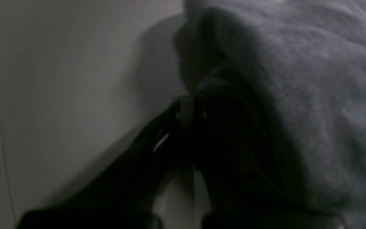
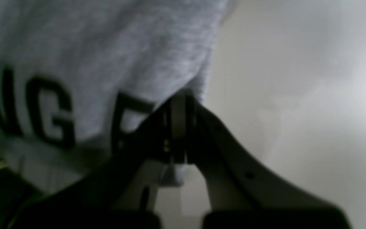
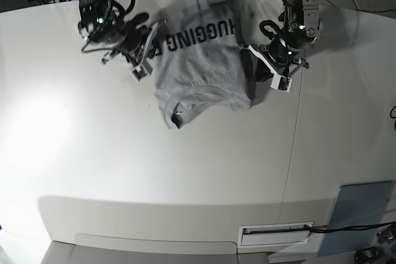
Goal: Fold the T-shirt properly
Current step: 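Grip the folded shirt's edges with both grippers and straighten it, then open both grippers and lift them away from the folded shirt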
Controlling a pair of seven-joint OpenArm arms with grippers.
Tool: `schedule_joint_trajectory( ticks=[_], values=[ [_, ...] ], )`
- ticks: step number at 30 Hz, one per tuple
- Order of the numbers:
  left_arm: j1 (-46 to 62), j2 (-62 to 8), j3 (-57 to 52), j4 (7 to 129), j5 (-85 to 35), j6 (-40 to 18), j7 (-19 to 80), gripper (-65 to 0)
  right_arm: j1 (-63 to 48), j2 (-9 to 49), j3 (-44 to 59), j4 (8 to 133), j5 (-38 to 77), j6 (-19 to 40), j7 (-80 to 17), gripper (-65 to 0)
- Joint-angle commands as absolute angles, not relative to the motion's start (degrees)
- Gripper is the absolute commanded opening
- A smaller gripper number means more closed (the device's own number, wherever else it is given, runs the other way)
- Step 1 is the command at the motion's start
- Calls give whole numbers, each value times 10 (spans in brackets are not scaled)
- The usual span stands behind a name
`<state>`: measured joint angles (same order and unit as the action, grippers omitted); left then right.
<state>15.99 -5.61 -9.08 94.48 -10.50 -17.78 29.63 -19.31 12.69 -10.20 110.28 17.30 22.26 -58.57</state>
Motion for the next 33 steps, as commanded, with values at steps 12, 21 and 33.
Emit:
schedule_joint_trajectory(
  ticks=[12,21,33],
  values=[
    [192,-59,-104,1004,-106,-145,286,-650,-313,133,-61,1253,82,104,-473,-650],
    [365,-59,-203,1154,-139,-189,287,-650,-415,133,162,1293,137,134,-476,-650],
    [620,-59,-267,1150,-192,-236,284,-650,-657,128,287,1343,173,155,-529,-650]
  ],
)
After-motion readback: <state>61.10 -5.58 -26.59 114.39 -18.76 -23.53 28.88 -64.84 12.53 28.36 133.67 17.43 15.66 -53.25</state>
